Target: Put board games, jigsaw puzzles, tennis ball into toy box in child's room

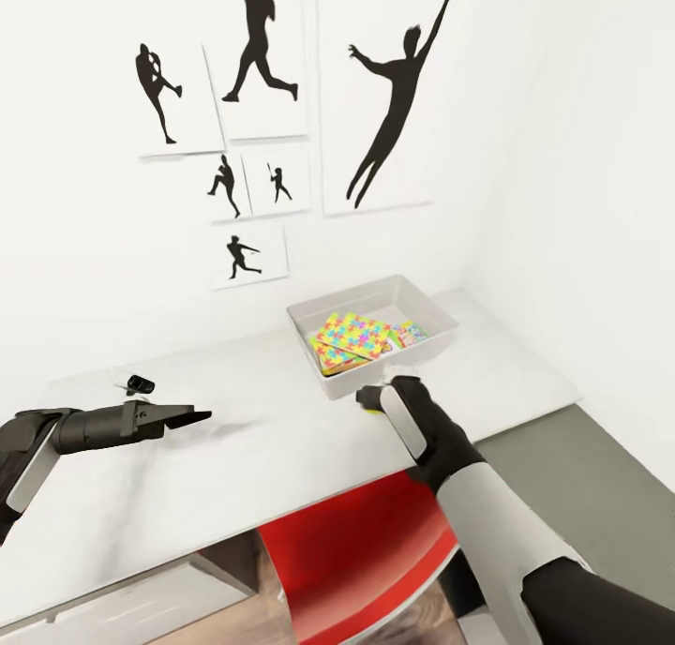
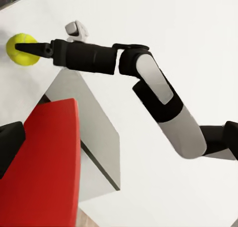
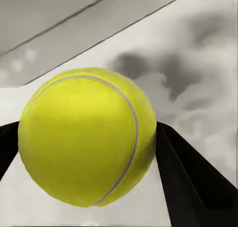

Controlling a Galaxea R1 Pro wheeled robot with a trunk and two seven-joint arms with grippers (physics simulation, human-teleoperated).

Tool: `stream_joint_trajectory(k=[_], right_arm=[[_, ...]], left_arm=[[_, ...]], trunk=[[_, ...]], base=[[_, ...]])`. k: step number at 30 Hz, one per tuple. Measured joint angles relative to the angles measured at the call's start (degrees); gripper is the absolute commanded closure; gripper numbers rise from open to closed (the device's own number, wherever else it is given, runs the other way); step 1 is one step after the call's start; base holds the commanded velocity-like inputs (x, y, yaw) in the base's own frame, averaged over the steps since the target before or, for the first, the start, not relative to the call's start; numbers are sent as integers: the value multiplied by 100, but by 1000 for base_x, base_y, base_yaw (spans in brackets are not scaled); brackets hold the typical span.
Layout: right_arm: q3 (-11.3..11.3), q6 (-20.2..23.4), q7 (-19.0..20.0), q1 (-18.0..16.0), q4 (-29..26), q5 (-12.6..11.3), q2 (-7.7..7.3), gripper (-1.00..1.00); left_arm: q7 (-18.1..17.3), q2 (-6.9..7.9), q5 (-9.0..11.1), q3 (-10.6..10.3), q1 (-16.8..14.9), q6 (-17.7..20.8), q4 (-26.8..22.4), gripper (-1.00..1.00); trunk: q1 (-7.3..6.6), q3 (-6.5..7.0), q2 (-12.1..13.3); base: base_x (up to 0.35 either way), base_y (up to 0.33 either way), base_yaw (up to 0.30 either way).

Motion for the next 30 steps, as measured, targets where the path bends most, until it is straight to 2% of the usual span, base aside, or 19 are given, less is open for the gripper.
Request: stream_joint_trajectory(k=[4,7,16,20,30], right_arm=[[-13,641,-7,249,-1052,-7,-5,100],[-25,963,-15,317,-1463,-10,0,100],[-65,1234,-9,341,-1668,-31,-6,100],[-59,1416,-9,339,-2065,-23,0,100],[-66,1418,-35,332,-2098,-21,0,100]], left_arm=[[0,0,5,0,-1,0,6,-100],[0,0,8,0,0,0,6,-100],[0,0,6,0,-3,0,7,-100],[0,0,9,7,-1,0,39,-100],[0,5,9,8,0,0,42,-100]], trunk=[[0,37,0],[0,64,0],[1,121,1],[1,123,1],[1,123,1]], base=[[0,-14,0],[0,-2,0],[0,0,0],[0,0,0],[0,0,0]])
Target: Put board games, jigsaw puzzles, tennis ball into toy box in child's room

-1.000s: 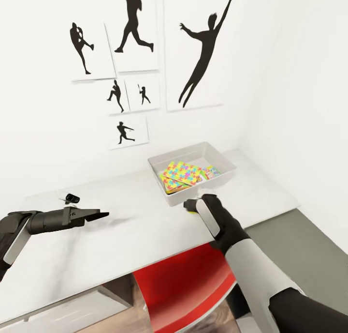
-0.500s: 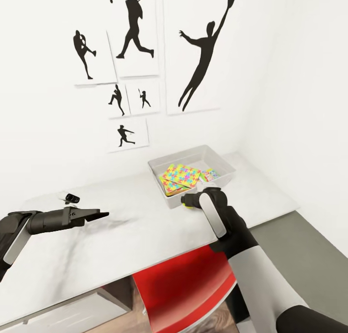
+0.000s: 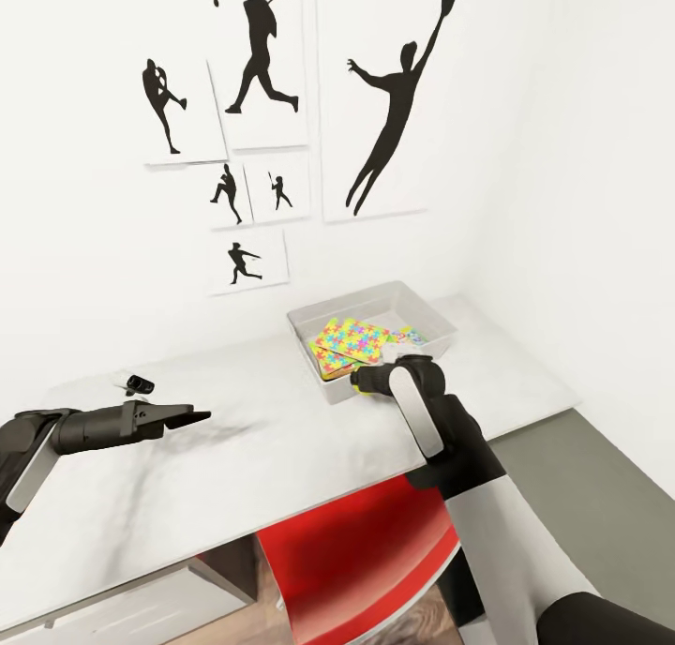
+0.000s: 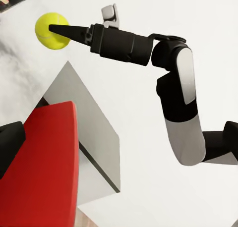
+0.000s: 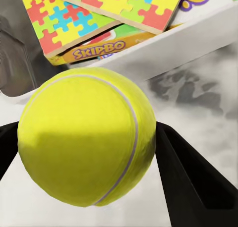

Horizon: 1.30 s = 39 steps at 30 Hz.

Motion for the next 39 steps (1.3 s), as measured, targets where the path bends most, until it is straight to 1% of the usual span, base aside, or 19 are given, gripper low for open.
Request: stream_joint_trajectory(k=[6,16,39], right_arm=[[-6,-39,0,-4,-71,-46,0,100],[-3,-32,0,-9,-380,-5,2,100],[-8,-47,0,-9,-400,0,2,100]], left_arm=[[0,4,1,0,-1,0,0,-100],[0,9,0,0,0,0,0,-100],[-1,22,1,5,-1,0,0,-100]], trunk=[[0,8,0],[0,92,-1],[0,308,0]], base=[[0,0,0],[0,0,0],[0,0,0]])
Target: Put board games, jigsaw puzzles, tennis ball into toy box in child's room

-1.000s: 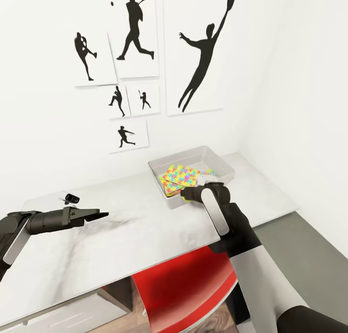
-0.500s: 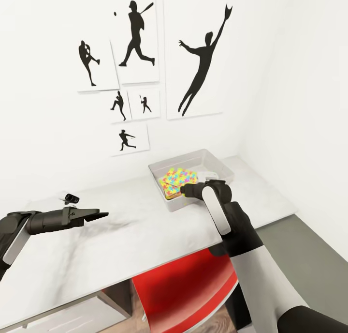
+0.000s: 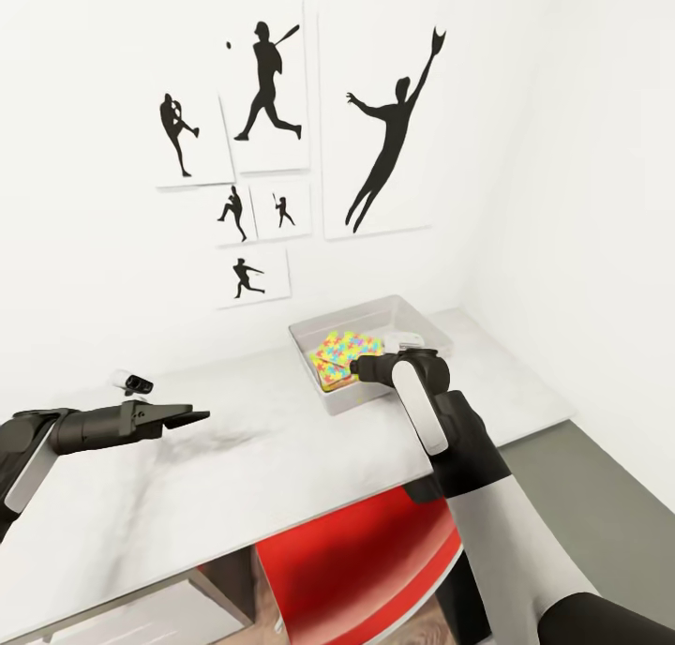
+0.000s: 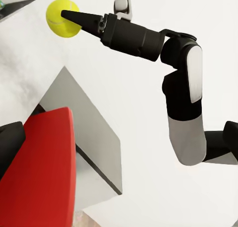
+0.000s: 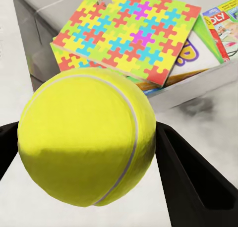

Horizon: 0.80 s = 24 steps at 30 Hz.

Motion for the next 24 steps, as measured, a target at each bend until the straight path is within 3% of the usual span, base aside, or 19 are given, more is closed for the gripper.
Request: stream_joint_trajectory(k=[8,24], right_arm=[[0,-12,0,0,1,0,0,100],[0,-2,0,0,0,2,0,100]], left_arm=[[0,0,-4,104,-1,0,0,-100],[-3,-1,-1,114,1,0,1,-100]], trunk=[[-2,75,0],[-1,225,0]], base=[[137,49,0],[170,21,0]])
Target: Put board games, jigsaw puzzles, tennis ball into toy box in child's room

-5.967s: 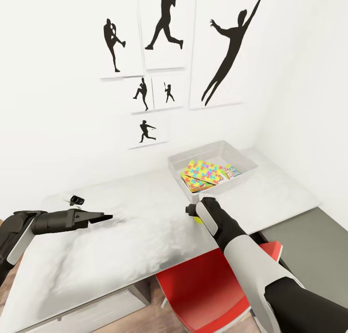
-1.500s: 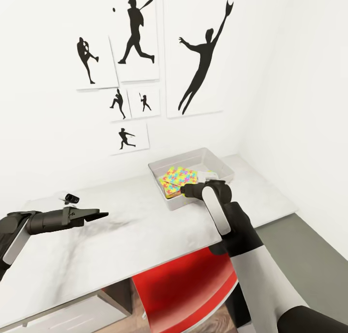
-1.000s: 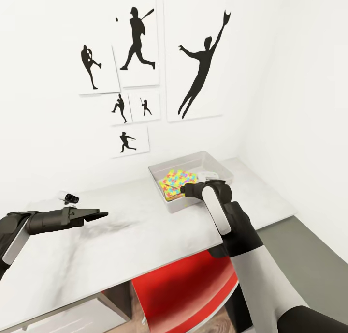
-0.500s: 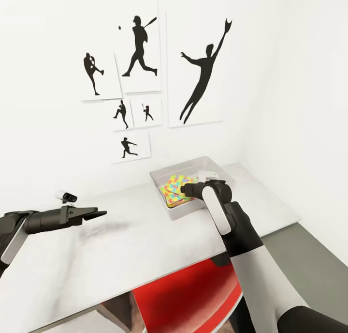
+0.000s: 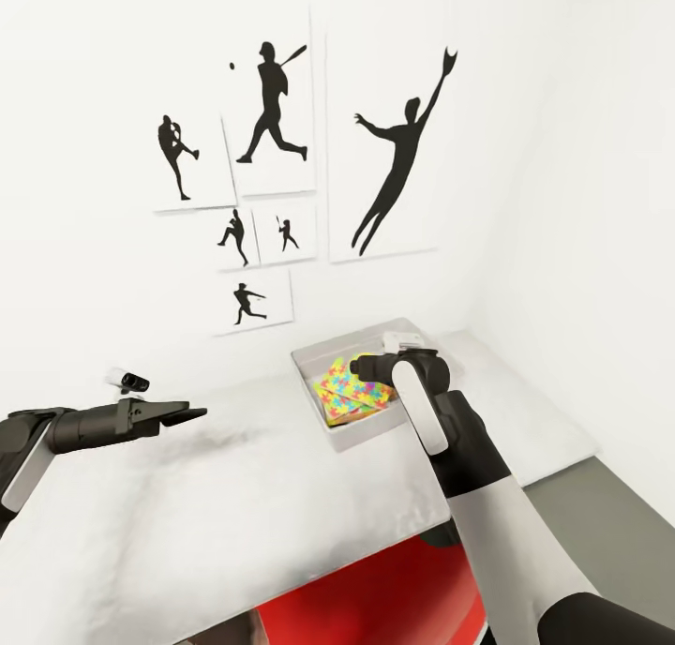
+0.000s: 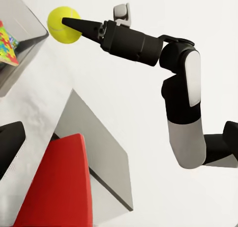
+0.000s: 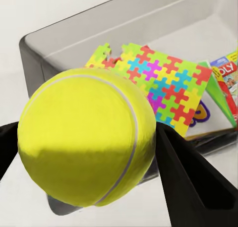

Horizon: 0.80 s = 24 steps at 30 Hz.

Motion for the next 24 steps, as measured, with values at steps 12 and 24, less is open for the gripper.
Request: stream_joint_trajectory(k=[12,24], right_arm=[[3,-12,0,2,-4,-1,0,100],[-11,-14,-3,0,6,2,-3,100]], left_arm=[[-2,-1,-2,0,0,-4,0,-100],[0,2,0,0,-1,-4,0,-100]], trunk=[[1,21,1],[2,22,1]], base=[[132,0,0],[0,0,0]])
